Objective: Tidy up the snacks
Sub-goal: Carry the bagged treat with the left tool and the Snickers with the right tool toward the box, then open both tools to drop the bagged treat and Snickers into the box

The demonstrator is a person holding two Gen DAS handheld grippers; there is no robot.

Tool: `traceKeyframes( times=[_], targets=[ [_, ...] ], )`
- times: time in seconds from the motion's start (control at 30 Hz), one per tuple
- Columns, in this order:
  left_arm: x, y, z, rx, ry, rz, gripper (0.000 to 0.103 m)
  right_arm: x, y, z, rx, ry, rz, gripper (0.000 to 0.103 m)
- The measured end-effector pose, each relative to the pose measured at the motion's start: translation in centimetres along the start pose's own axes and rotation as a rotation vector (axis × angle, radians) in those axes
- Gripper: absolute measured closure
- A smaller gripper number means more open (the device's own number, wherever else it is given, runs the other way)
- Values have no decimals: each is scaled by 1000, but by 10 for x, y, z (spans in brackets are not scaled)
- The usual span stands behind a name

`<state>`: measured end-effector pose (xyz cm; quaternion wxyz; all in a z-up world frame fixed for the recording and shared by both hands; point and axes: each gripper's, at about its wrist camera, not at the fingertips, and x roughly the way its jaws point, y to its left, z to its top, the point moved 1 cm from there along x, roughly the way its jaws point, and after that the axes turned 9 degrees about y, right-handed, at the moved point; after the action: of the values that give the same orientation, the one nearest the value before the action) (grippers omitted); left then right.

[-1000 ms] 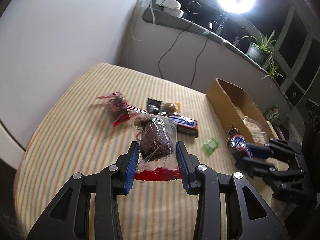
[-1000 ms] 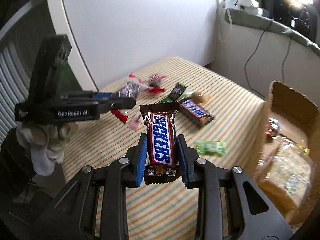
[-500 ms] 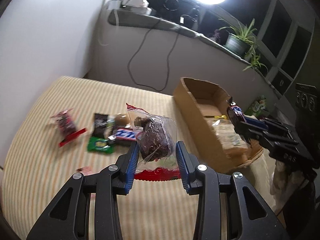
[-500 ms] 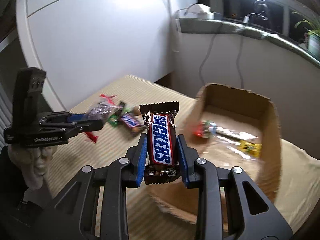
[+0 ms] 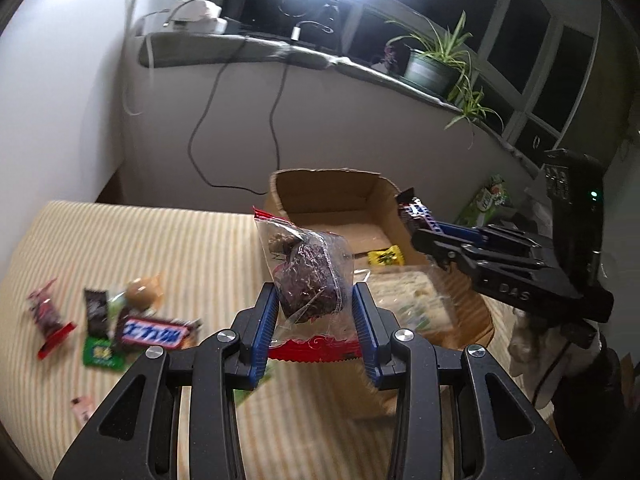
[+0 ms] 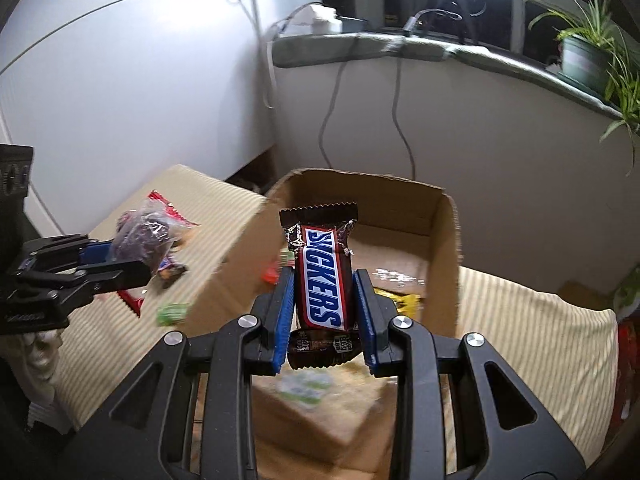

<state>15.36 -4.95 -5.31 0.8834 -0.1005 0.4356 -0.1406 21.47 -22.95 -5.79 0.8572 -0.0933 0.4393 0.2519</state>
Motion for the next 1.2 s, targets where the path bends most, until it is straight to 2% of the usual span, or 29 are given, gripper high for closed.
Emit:
traceKeyframes(
  times=[0.5, 1.03, 1.07, 1.1, 1.17, 1.2],
  targets=[
    [44, -23, 24, 36, 51, -8, 67, 24, -35, 5, 59, 45, -60, 73],
    [48, -36, 26, 64, 54, -11, 66, 24, -37, 9, 54, 37, -68, 73],
    [47, -36, 26, 65, 54, -11, 66, 23, -37, 9, 53, 34, -75, 68],
    [47, -37, 26, 67, 53, -11, 66, 21, -36, 8, 53, 30, -81, 56],
    [45, -37, 25, 68, 51, -10, 66, 18, -36, 8, 54, 15, -94, 41],
    [44, -37, 25, 68, 50, -9, 66, 15, -35, 8, 55, 5, -100, 37]
  ],
)
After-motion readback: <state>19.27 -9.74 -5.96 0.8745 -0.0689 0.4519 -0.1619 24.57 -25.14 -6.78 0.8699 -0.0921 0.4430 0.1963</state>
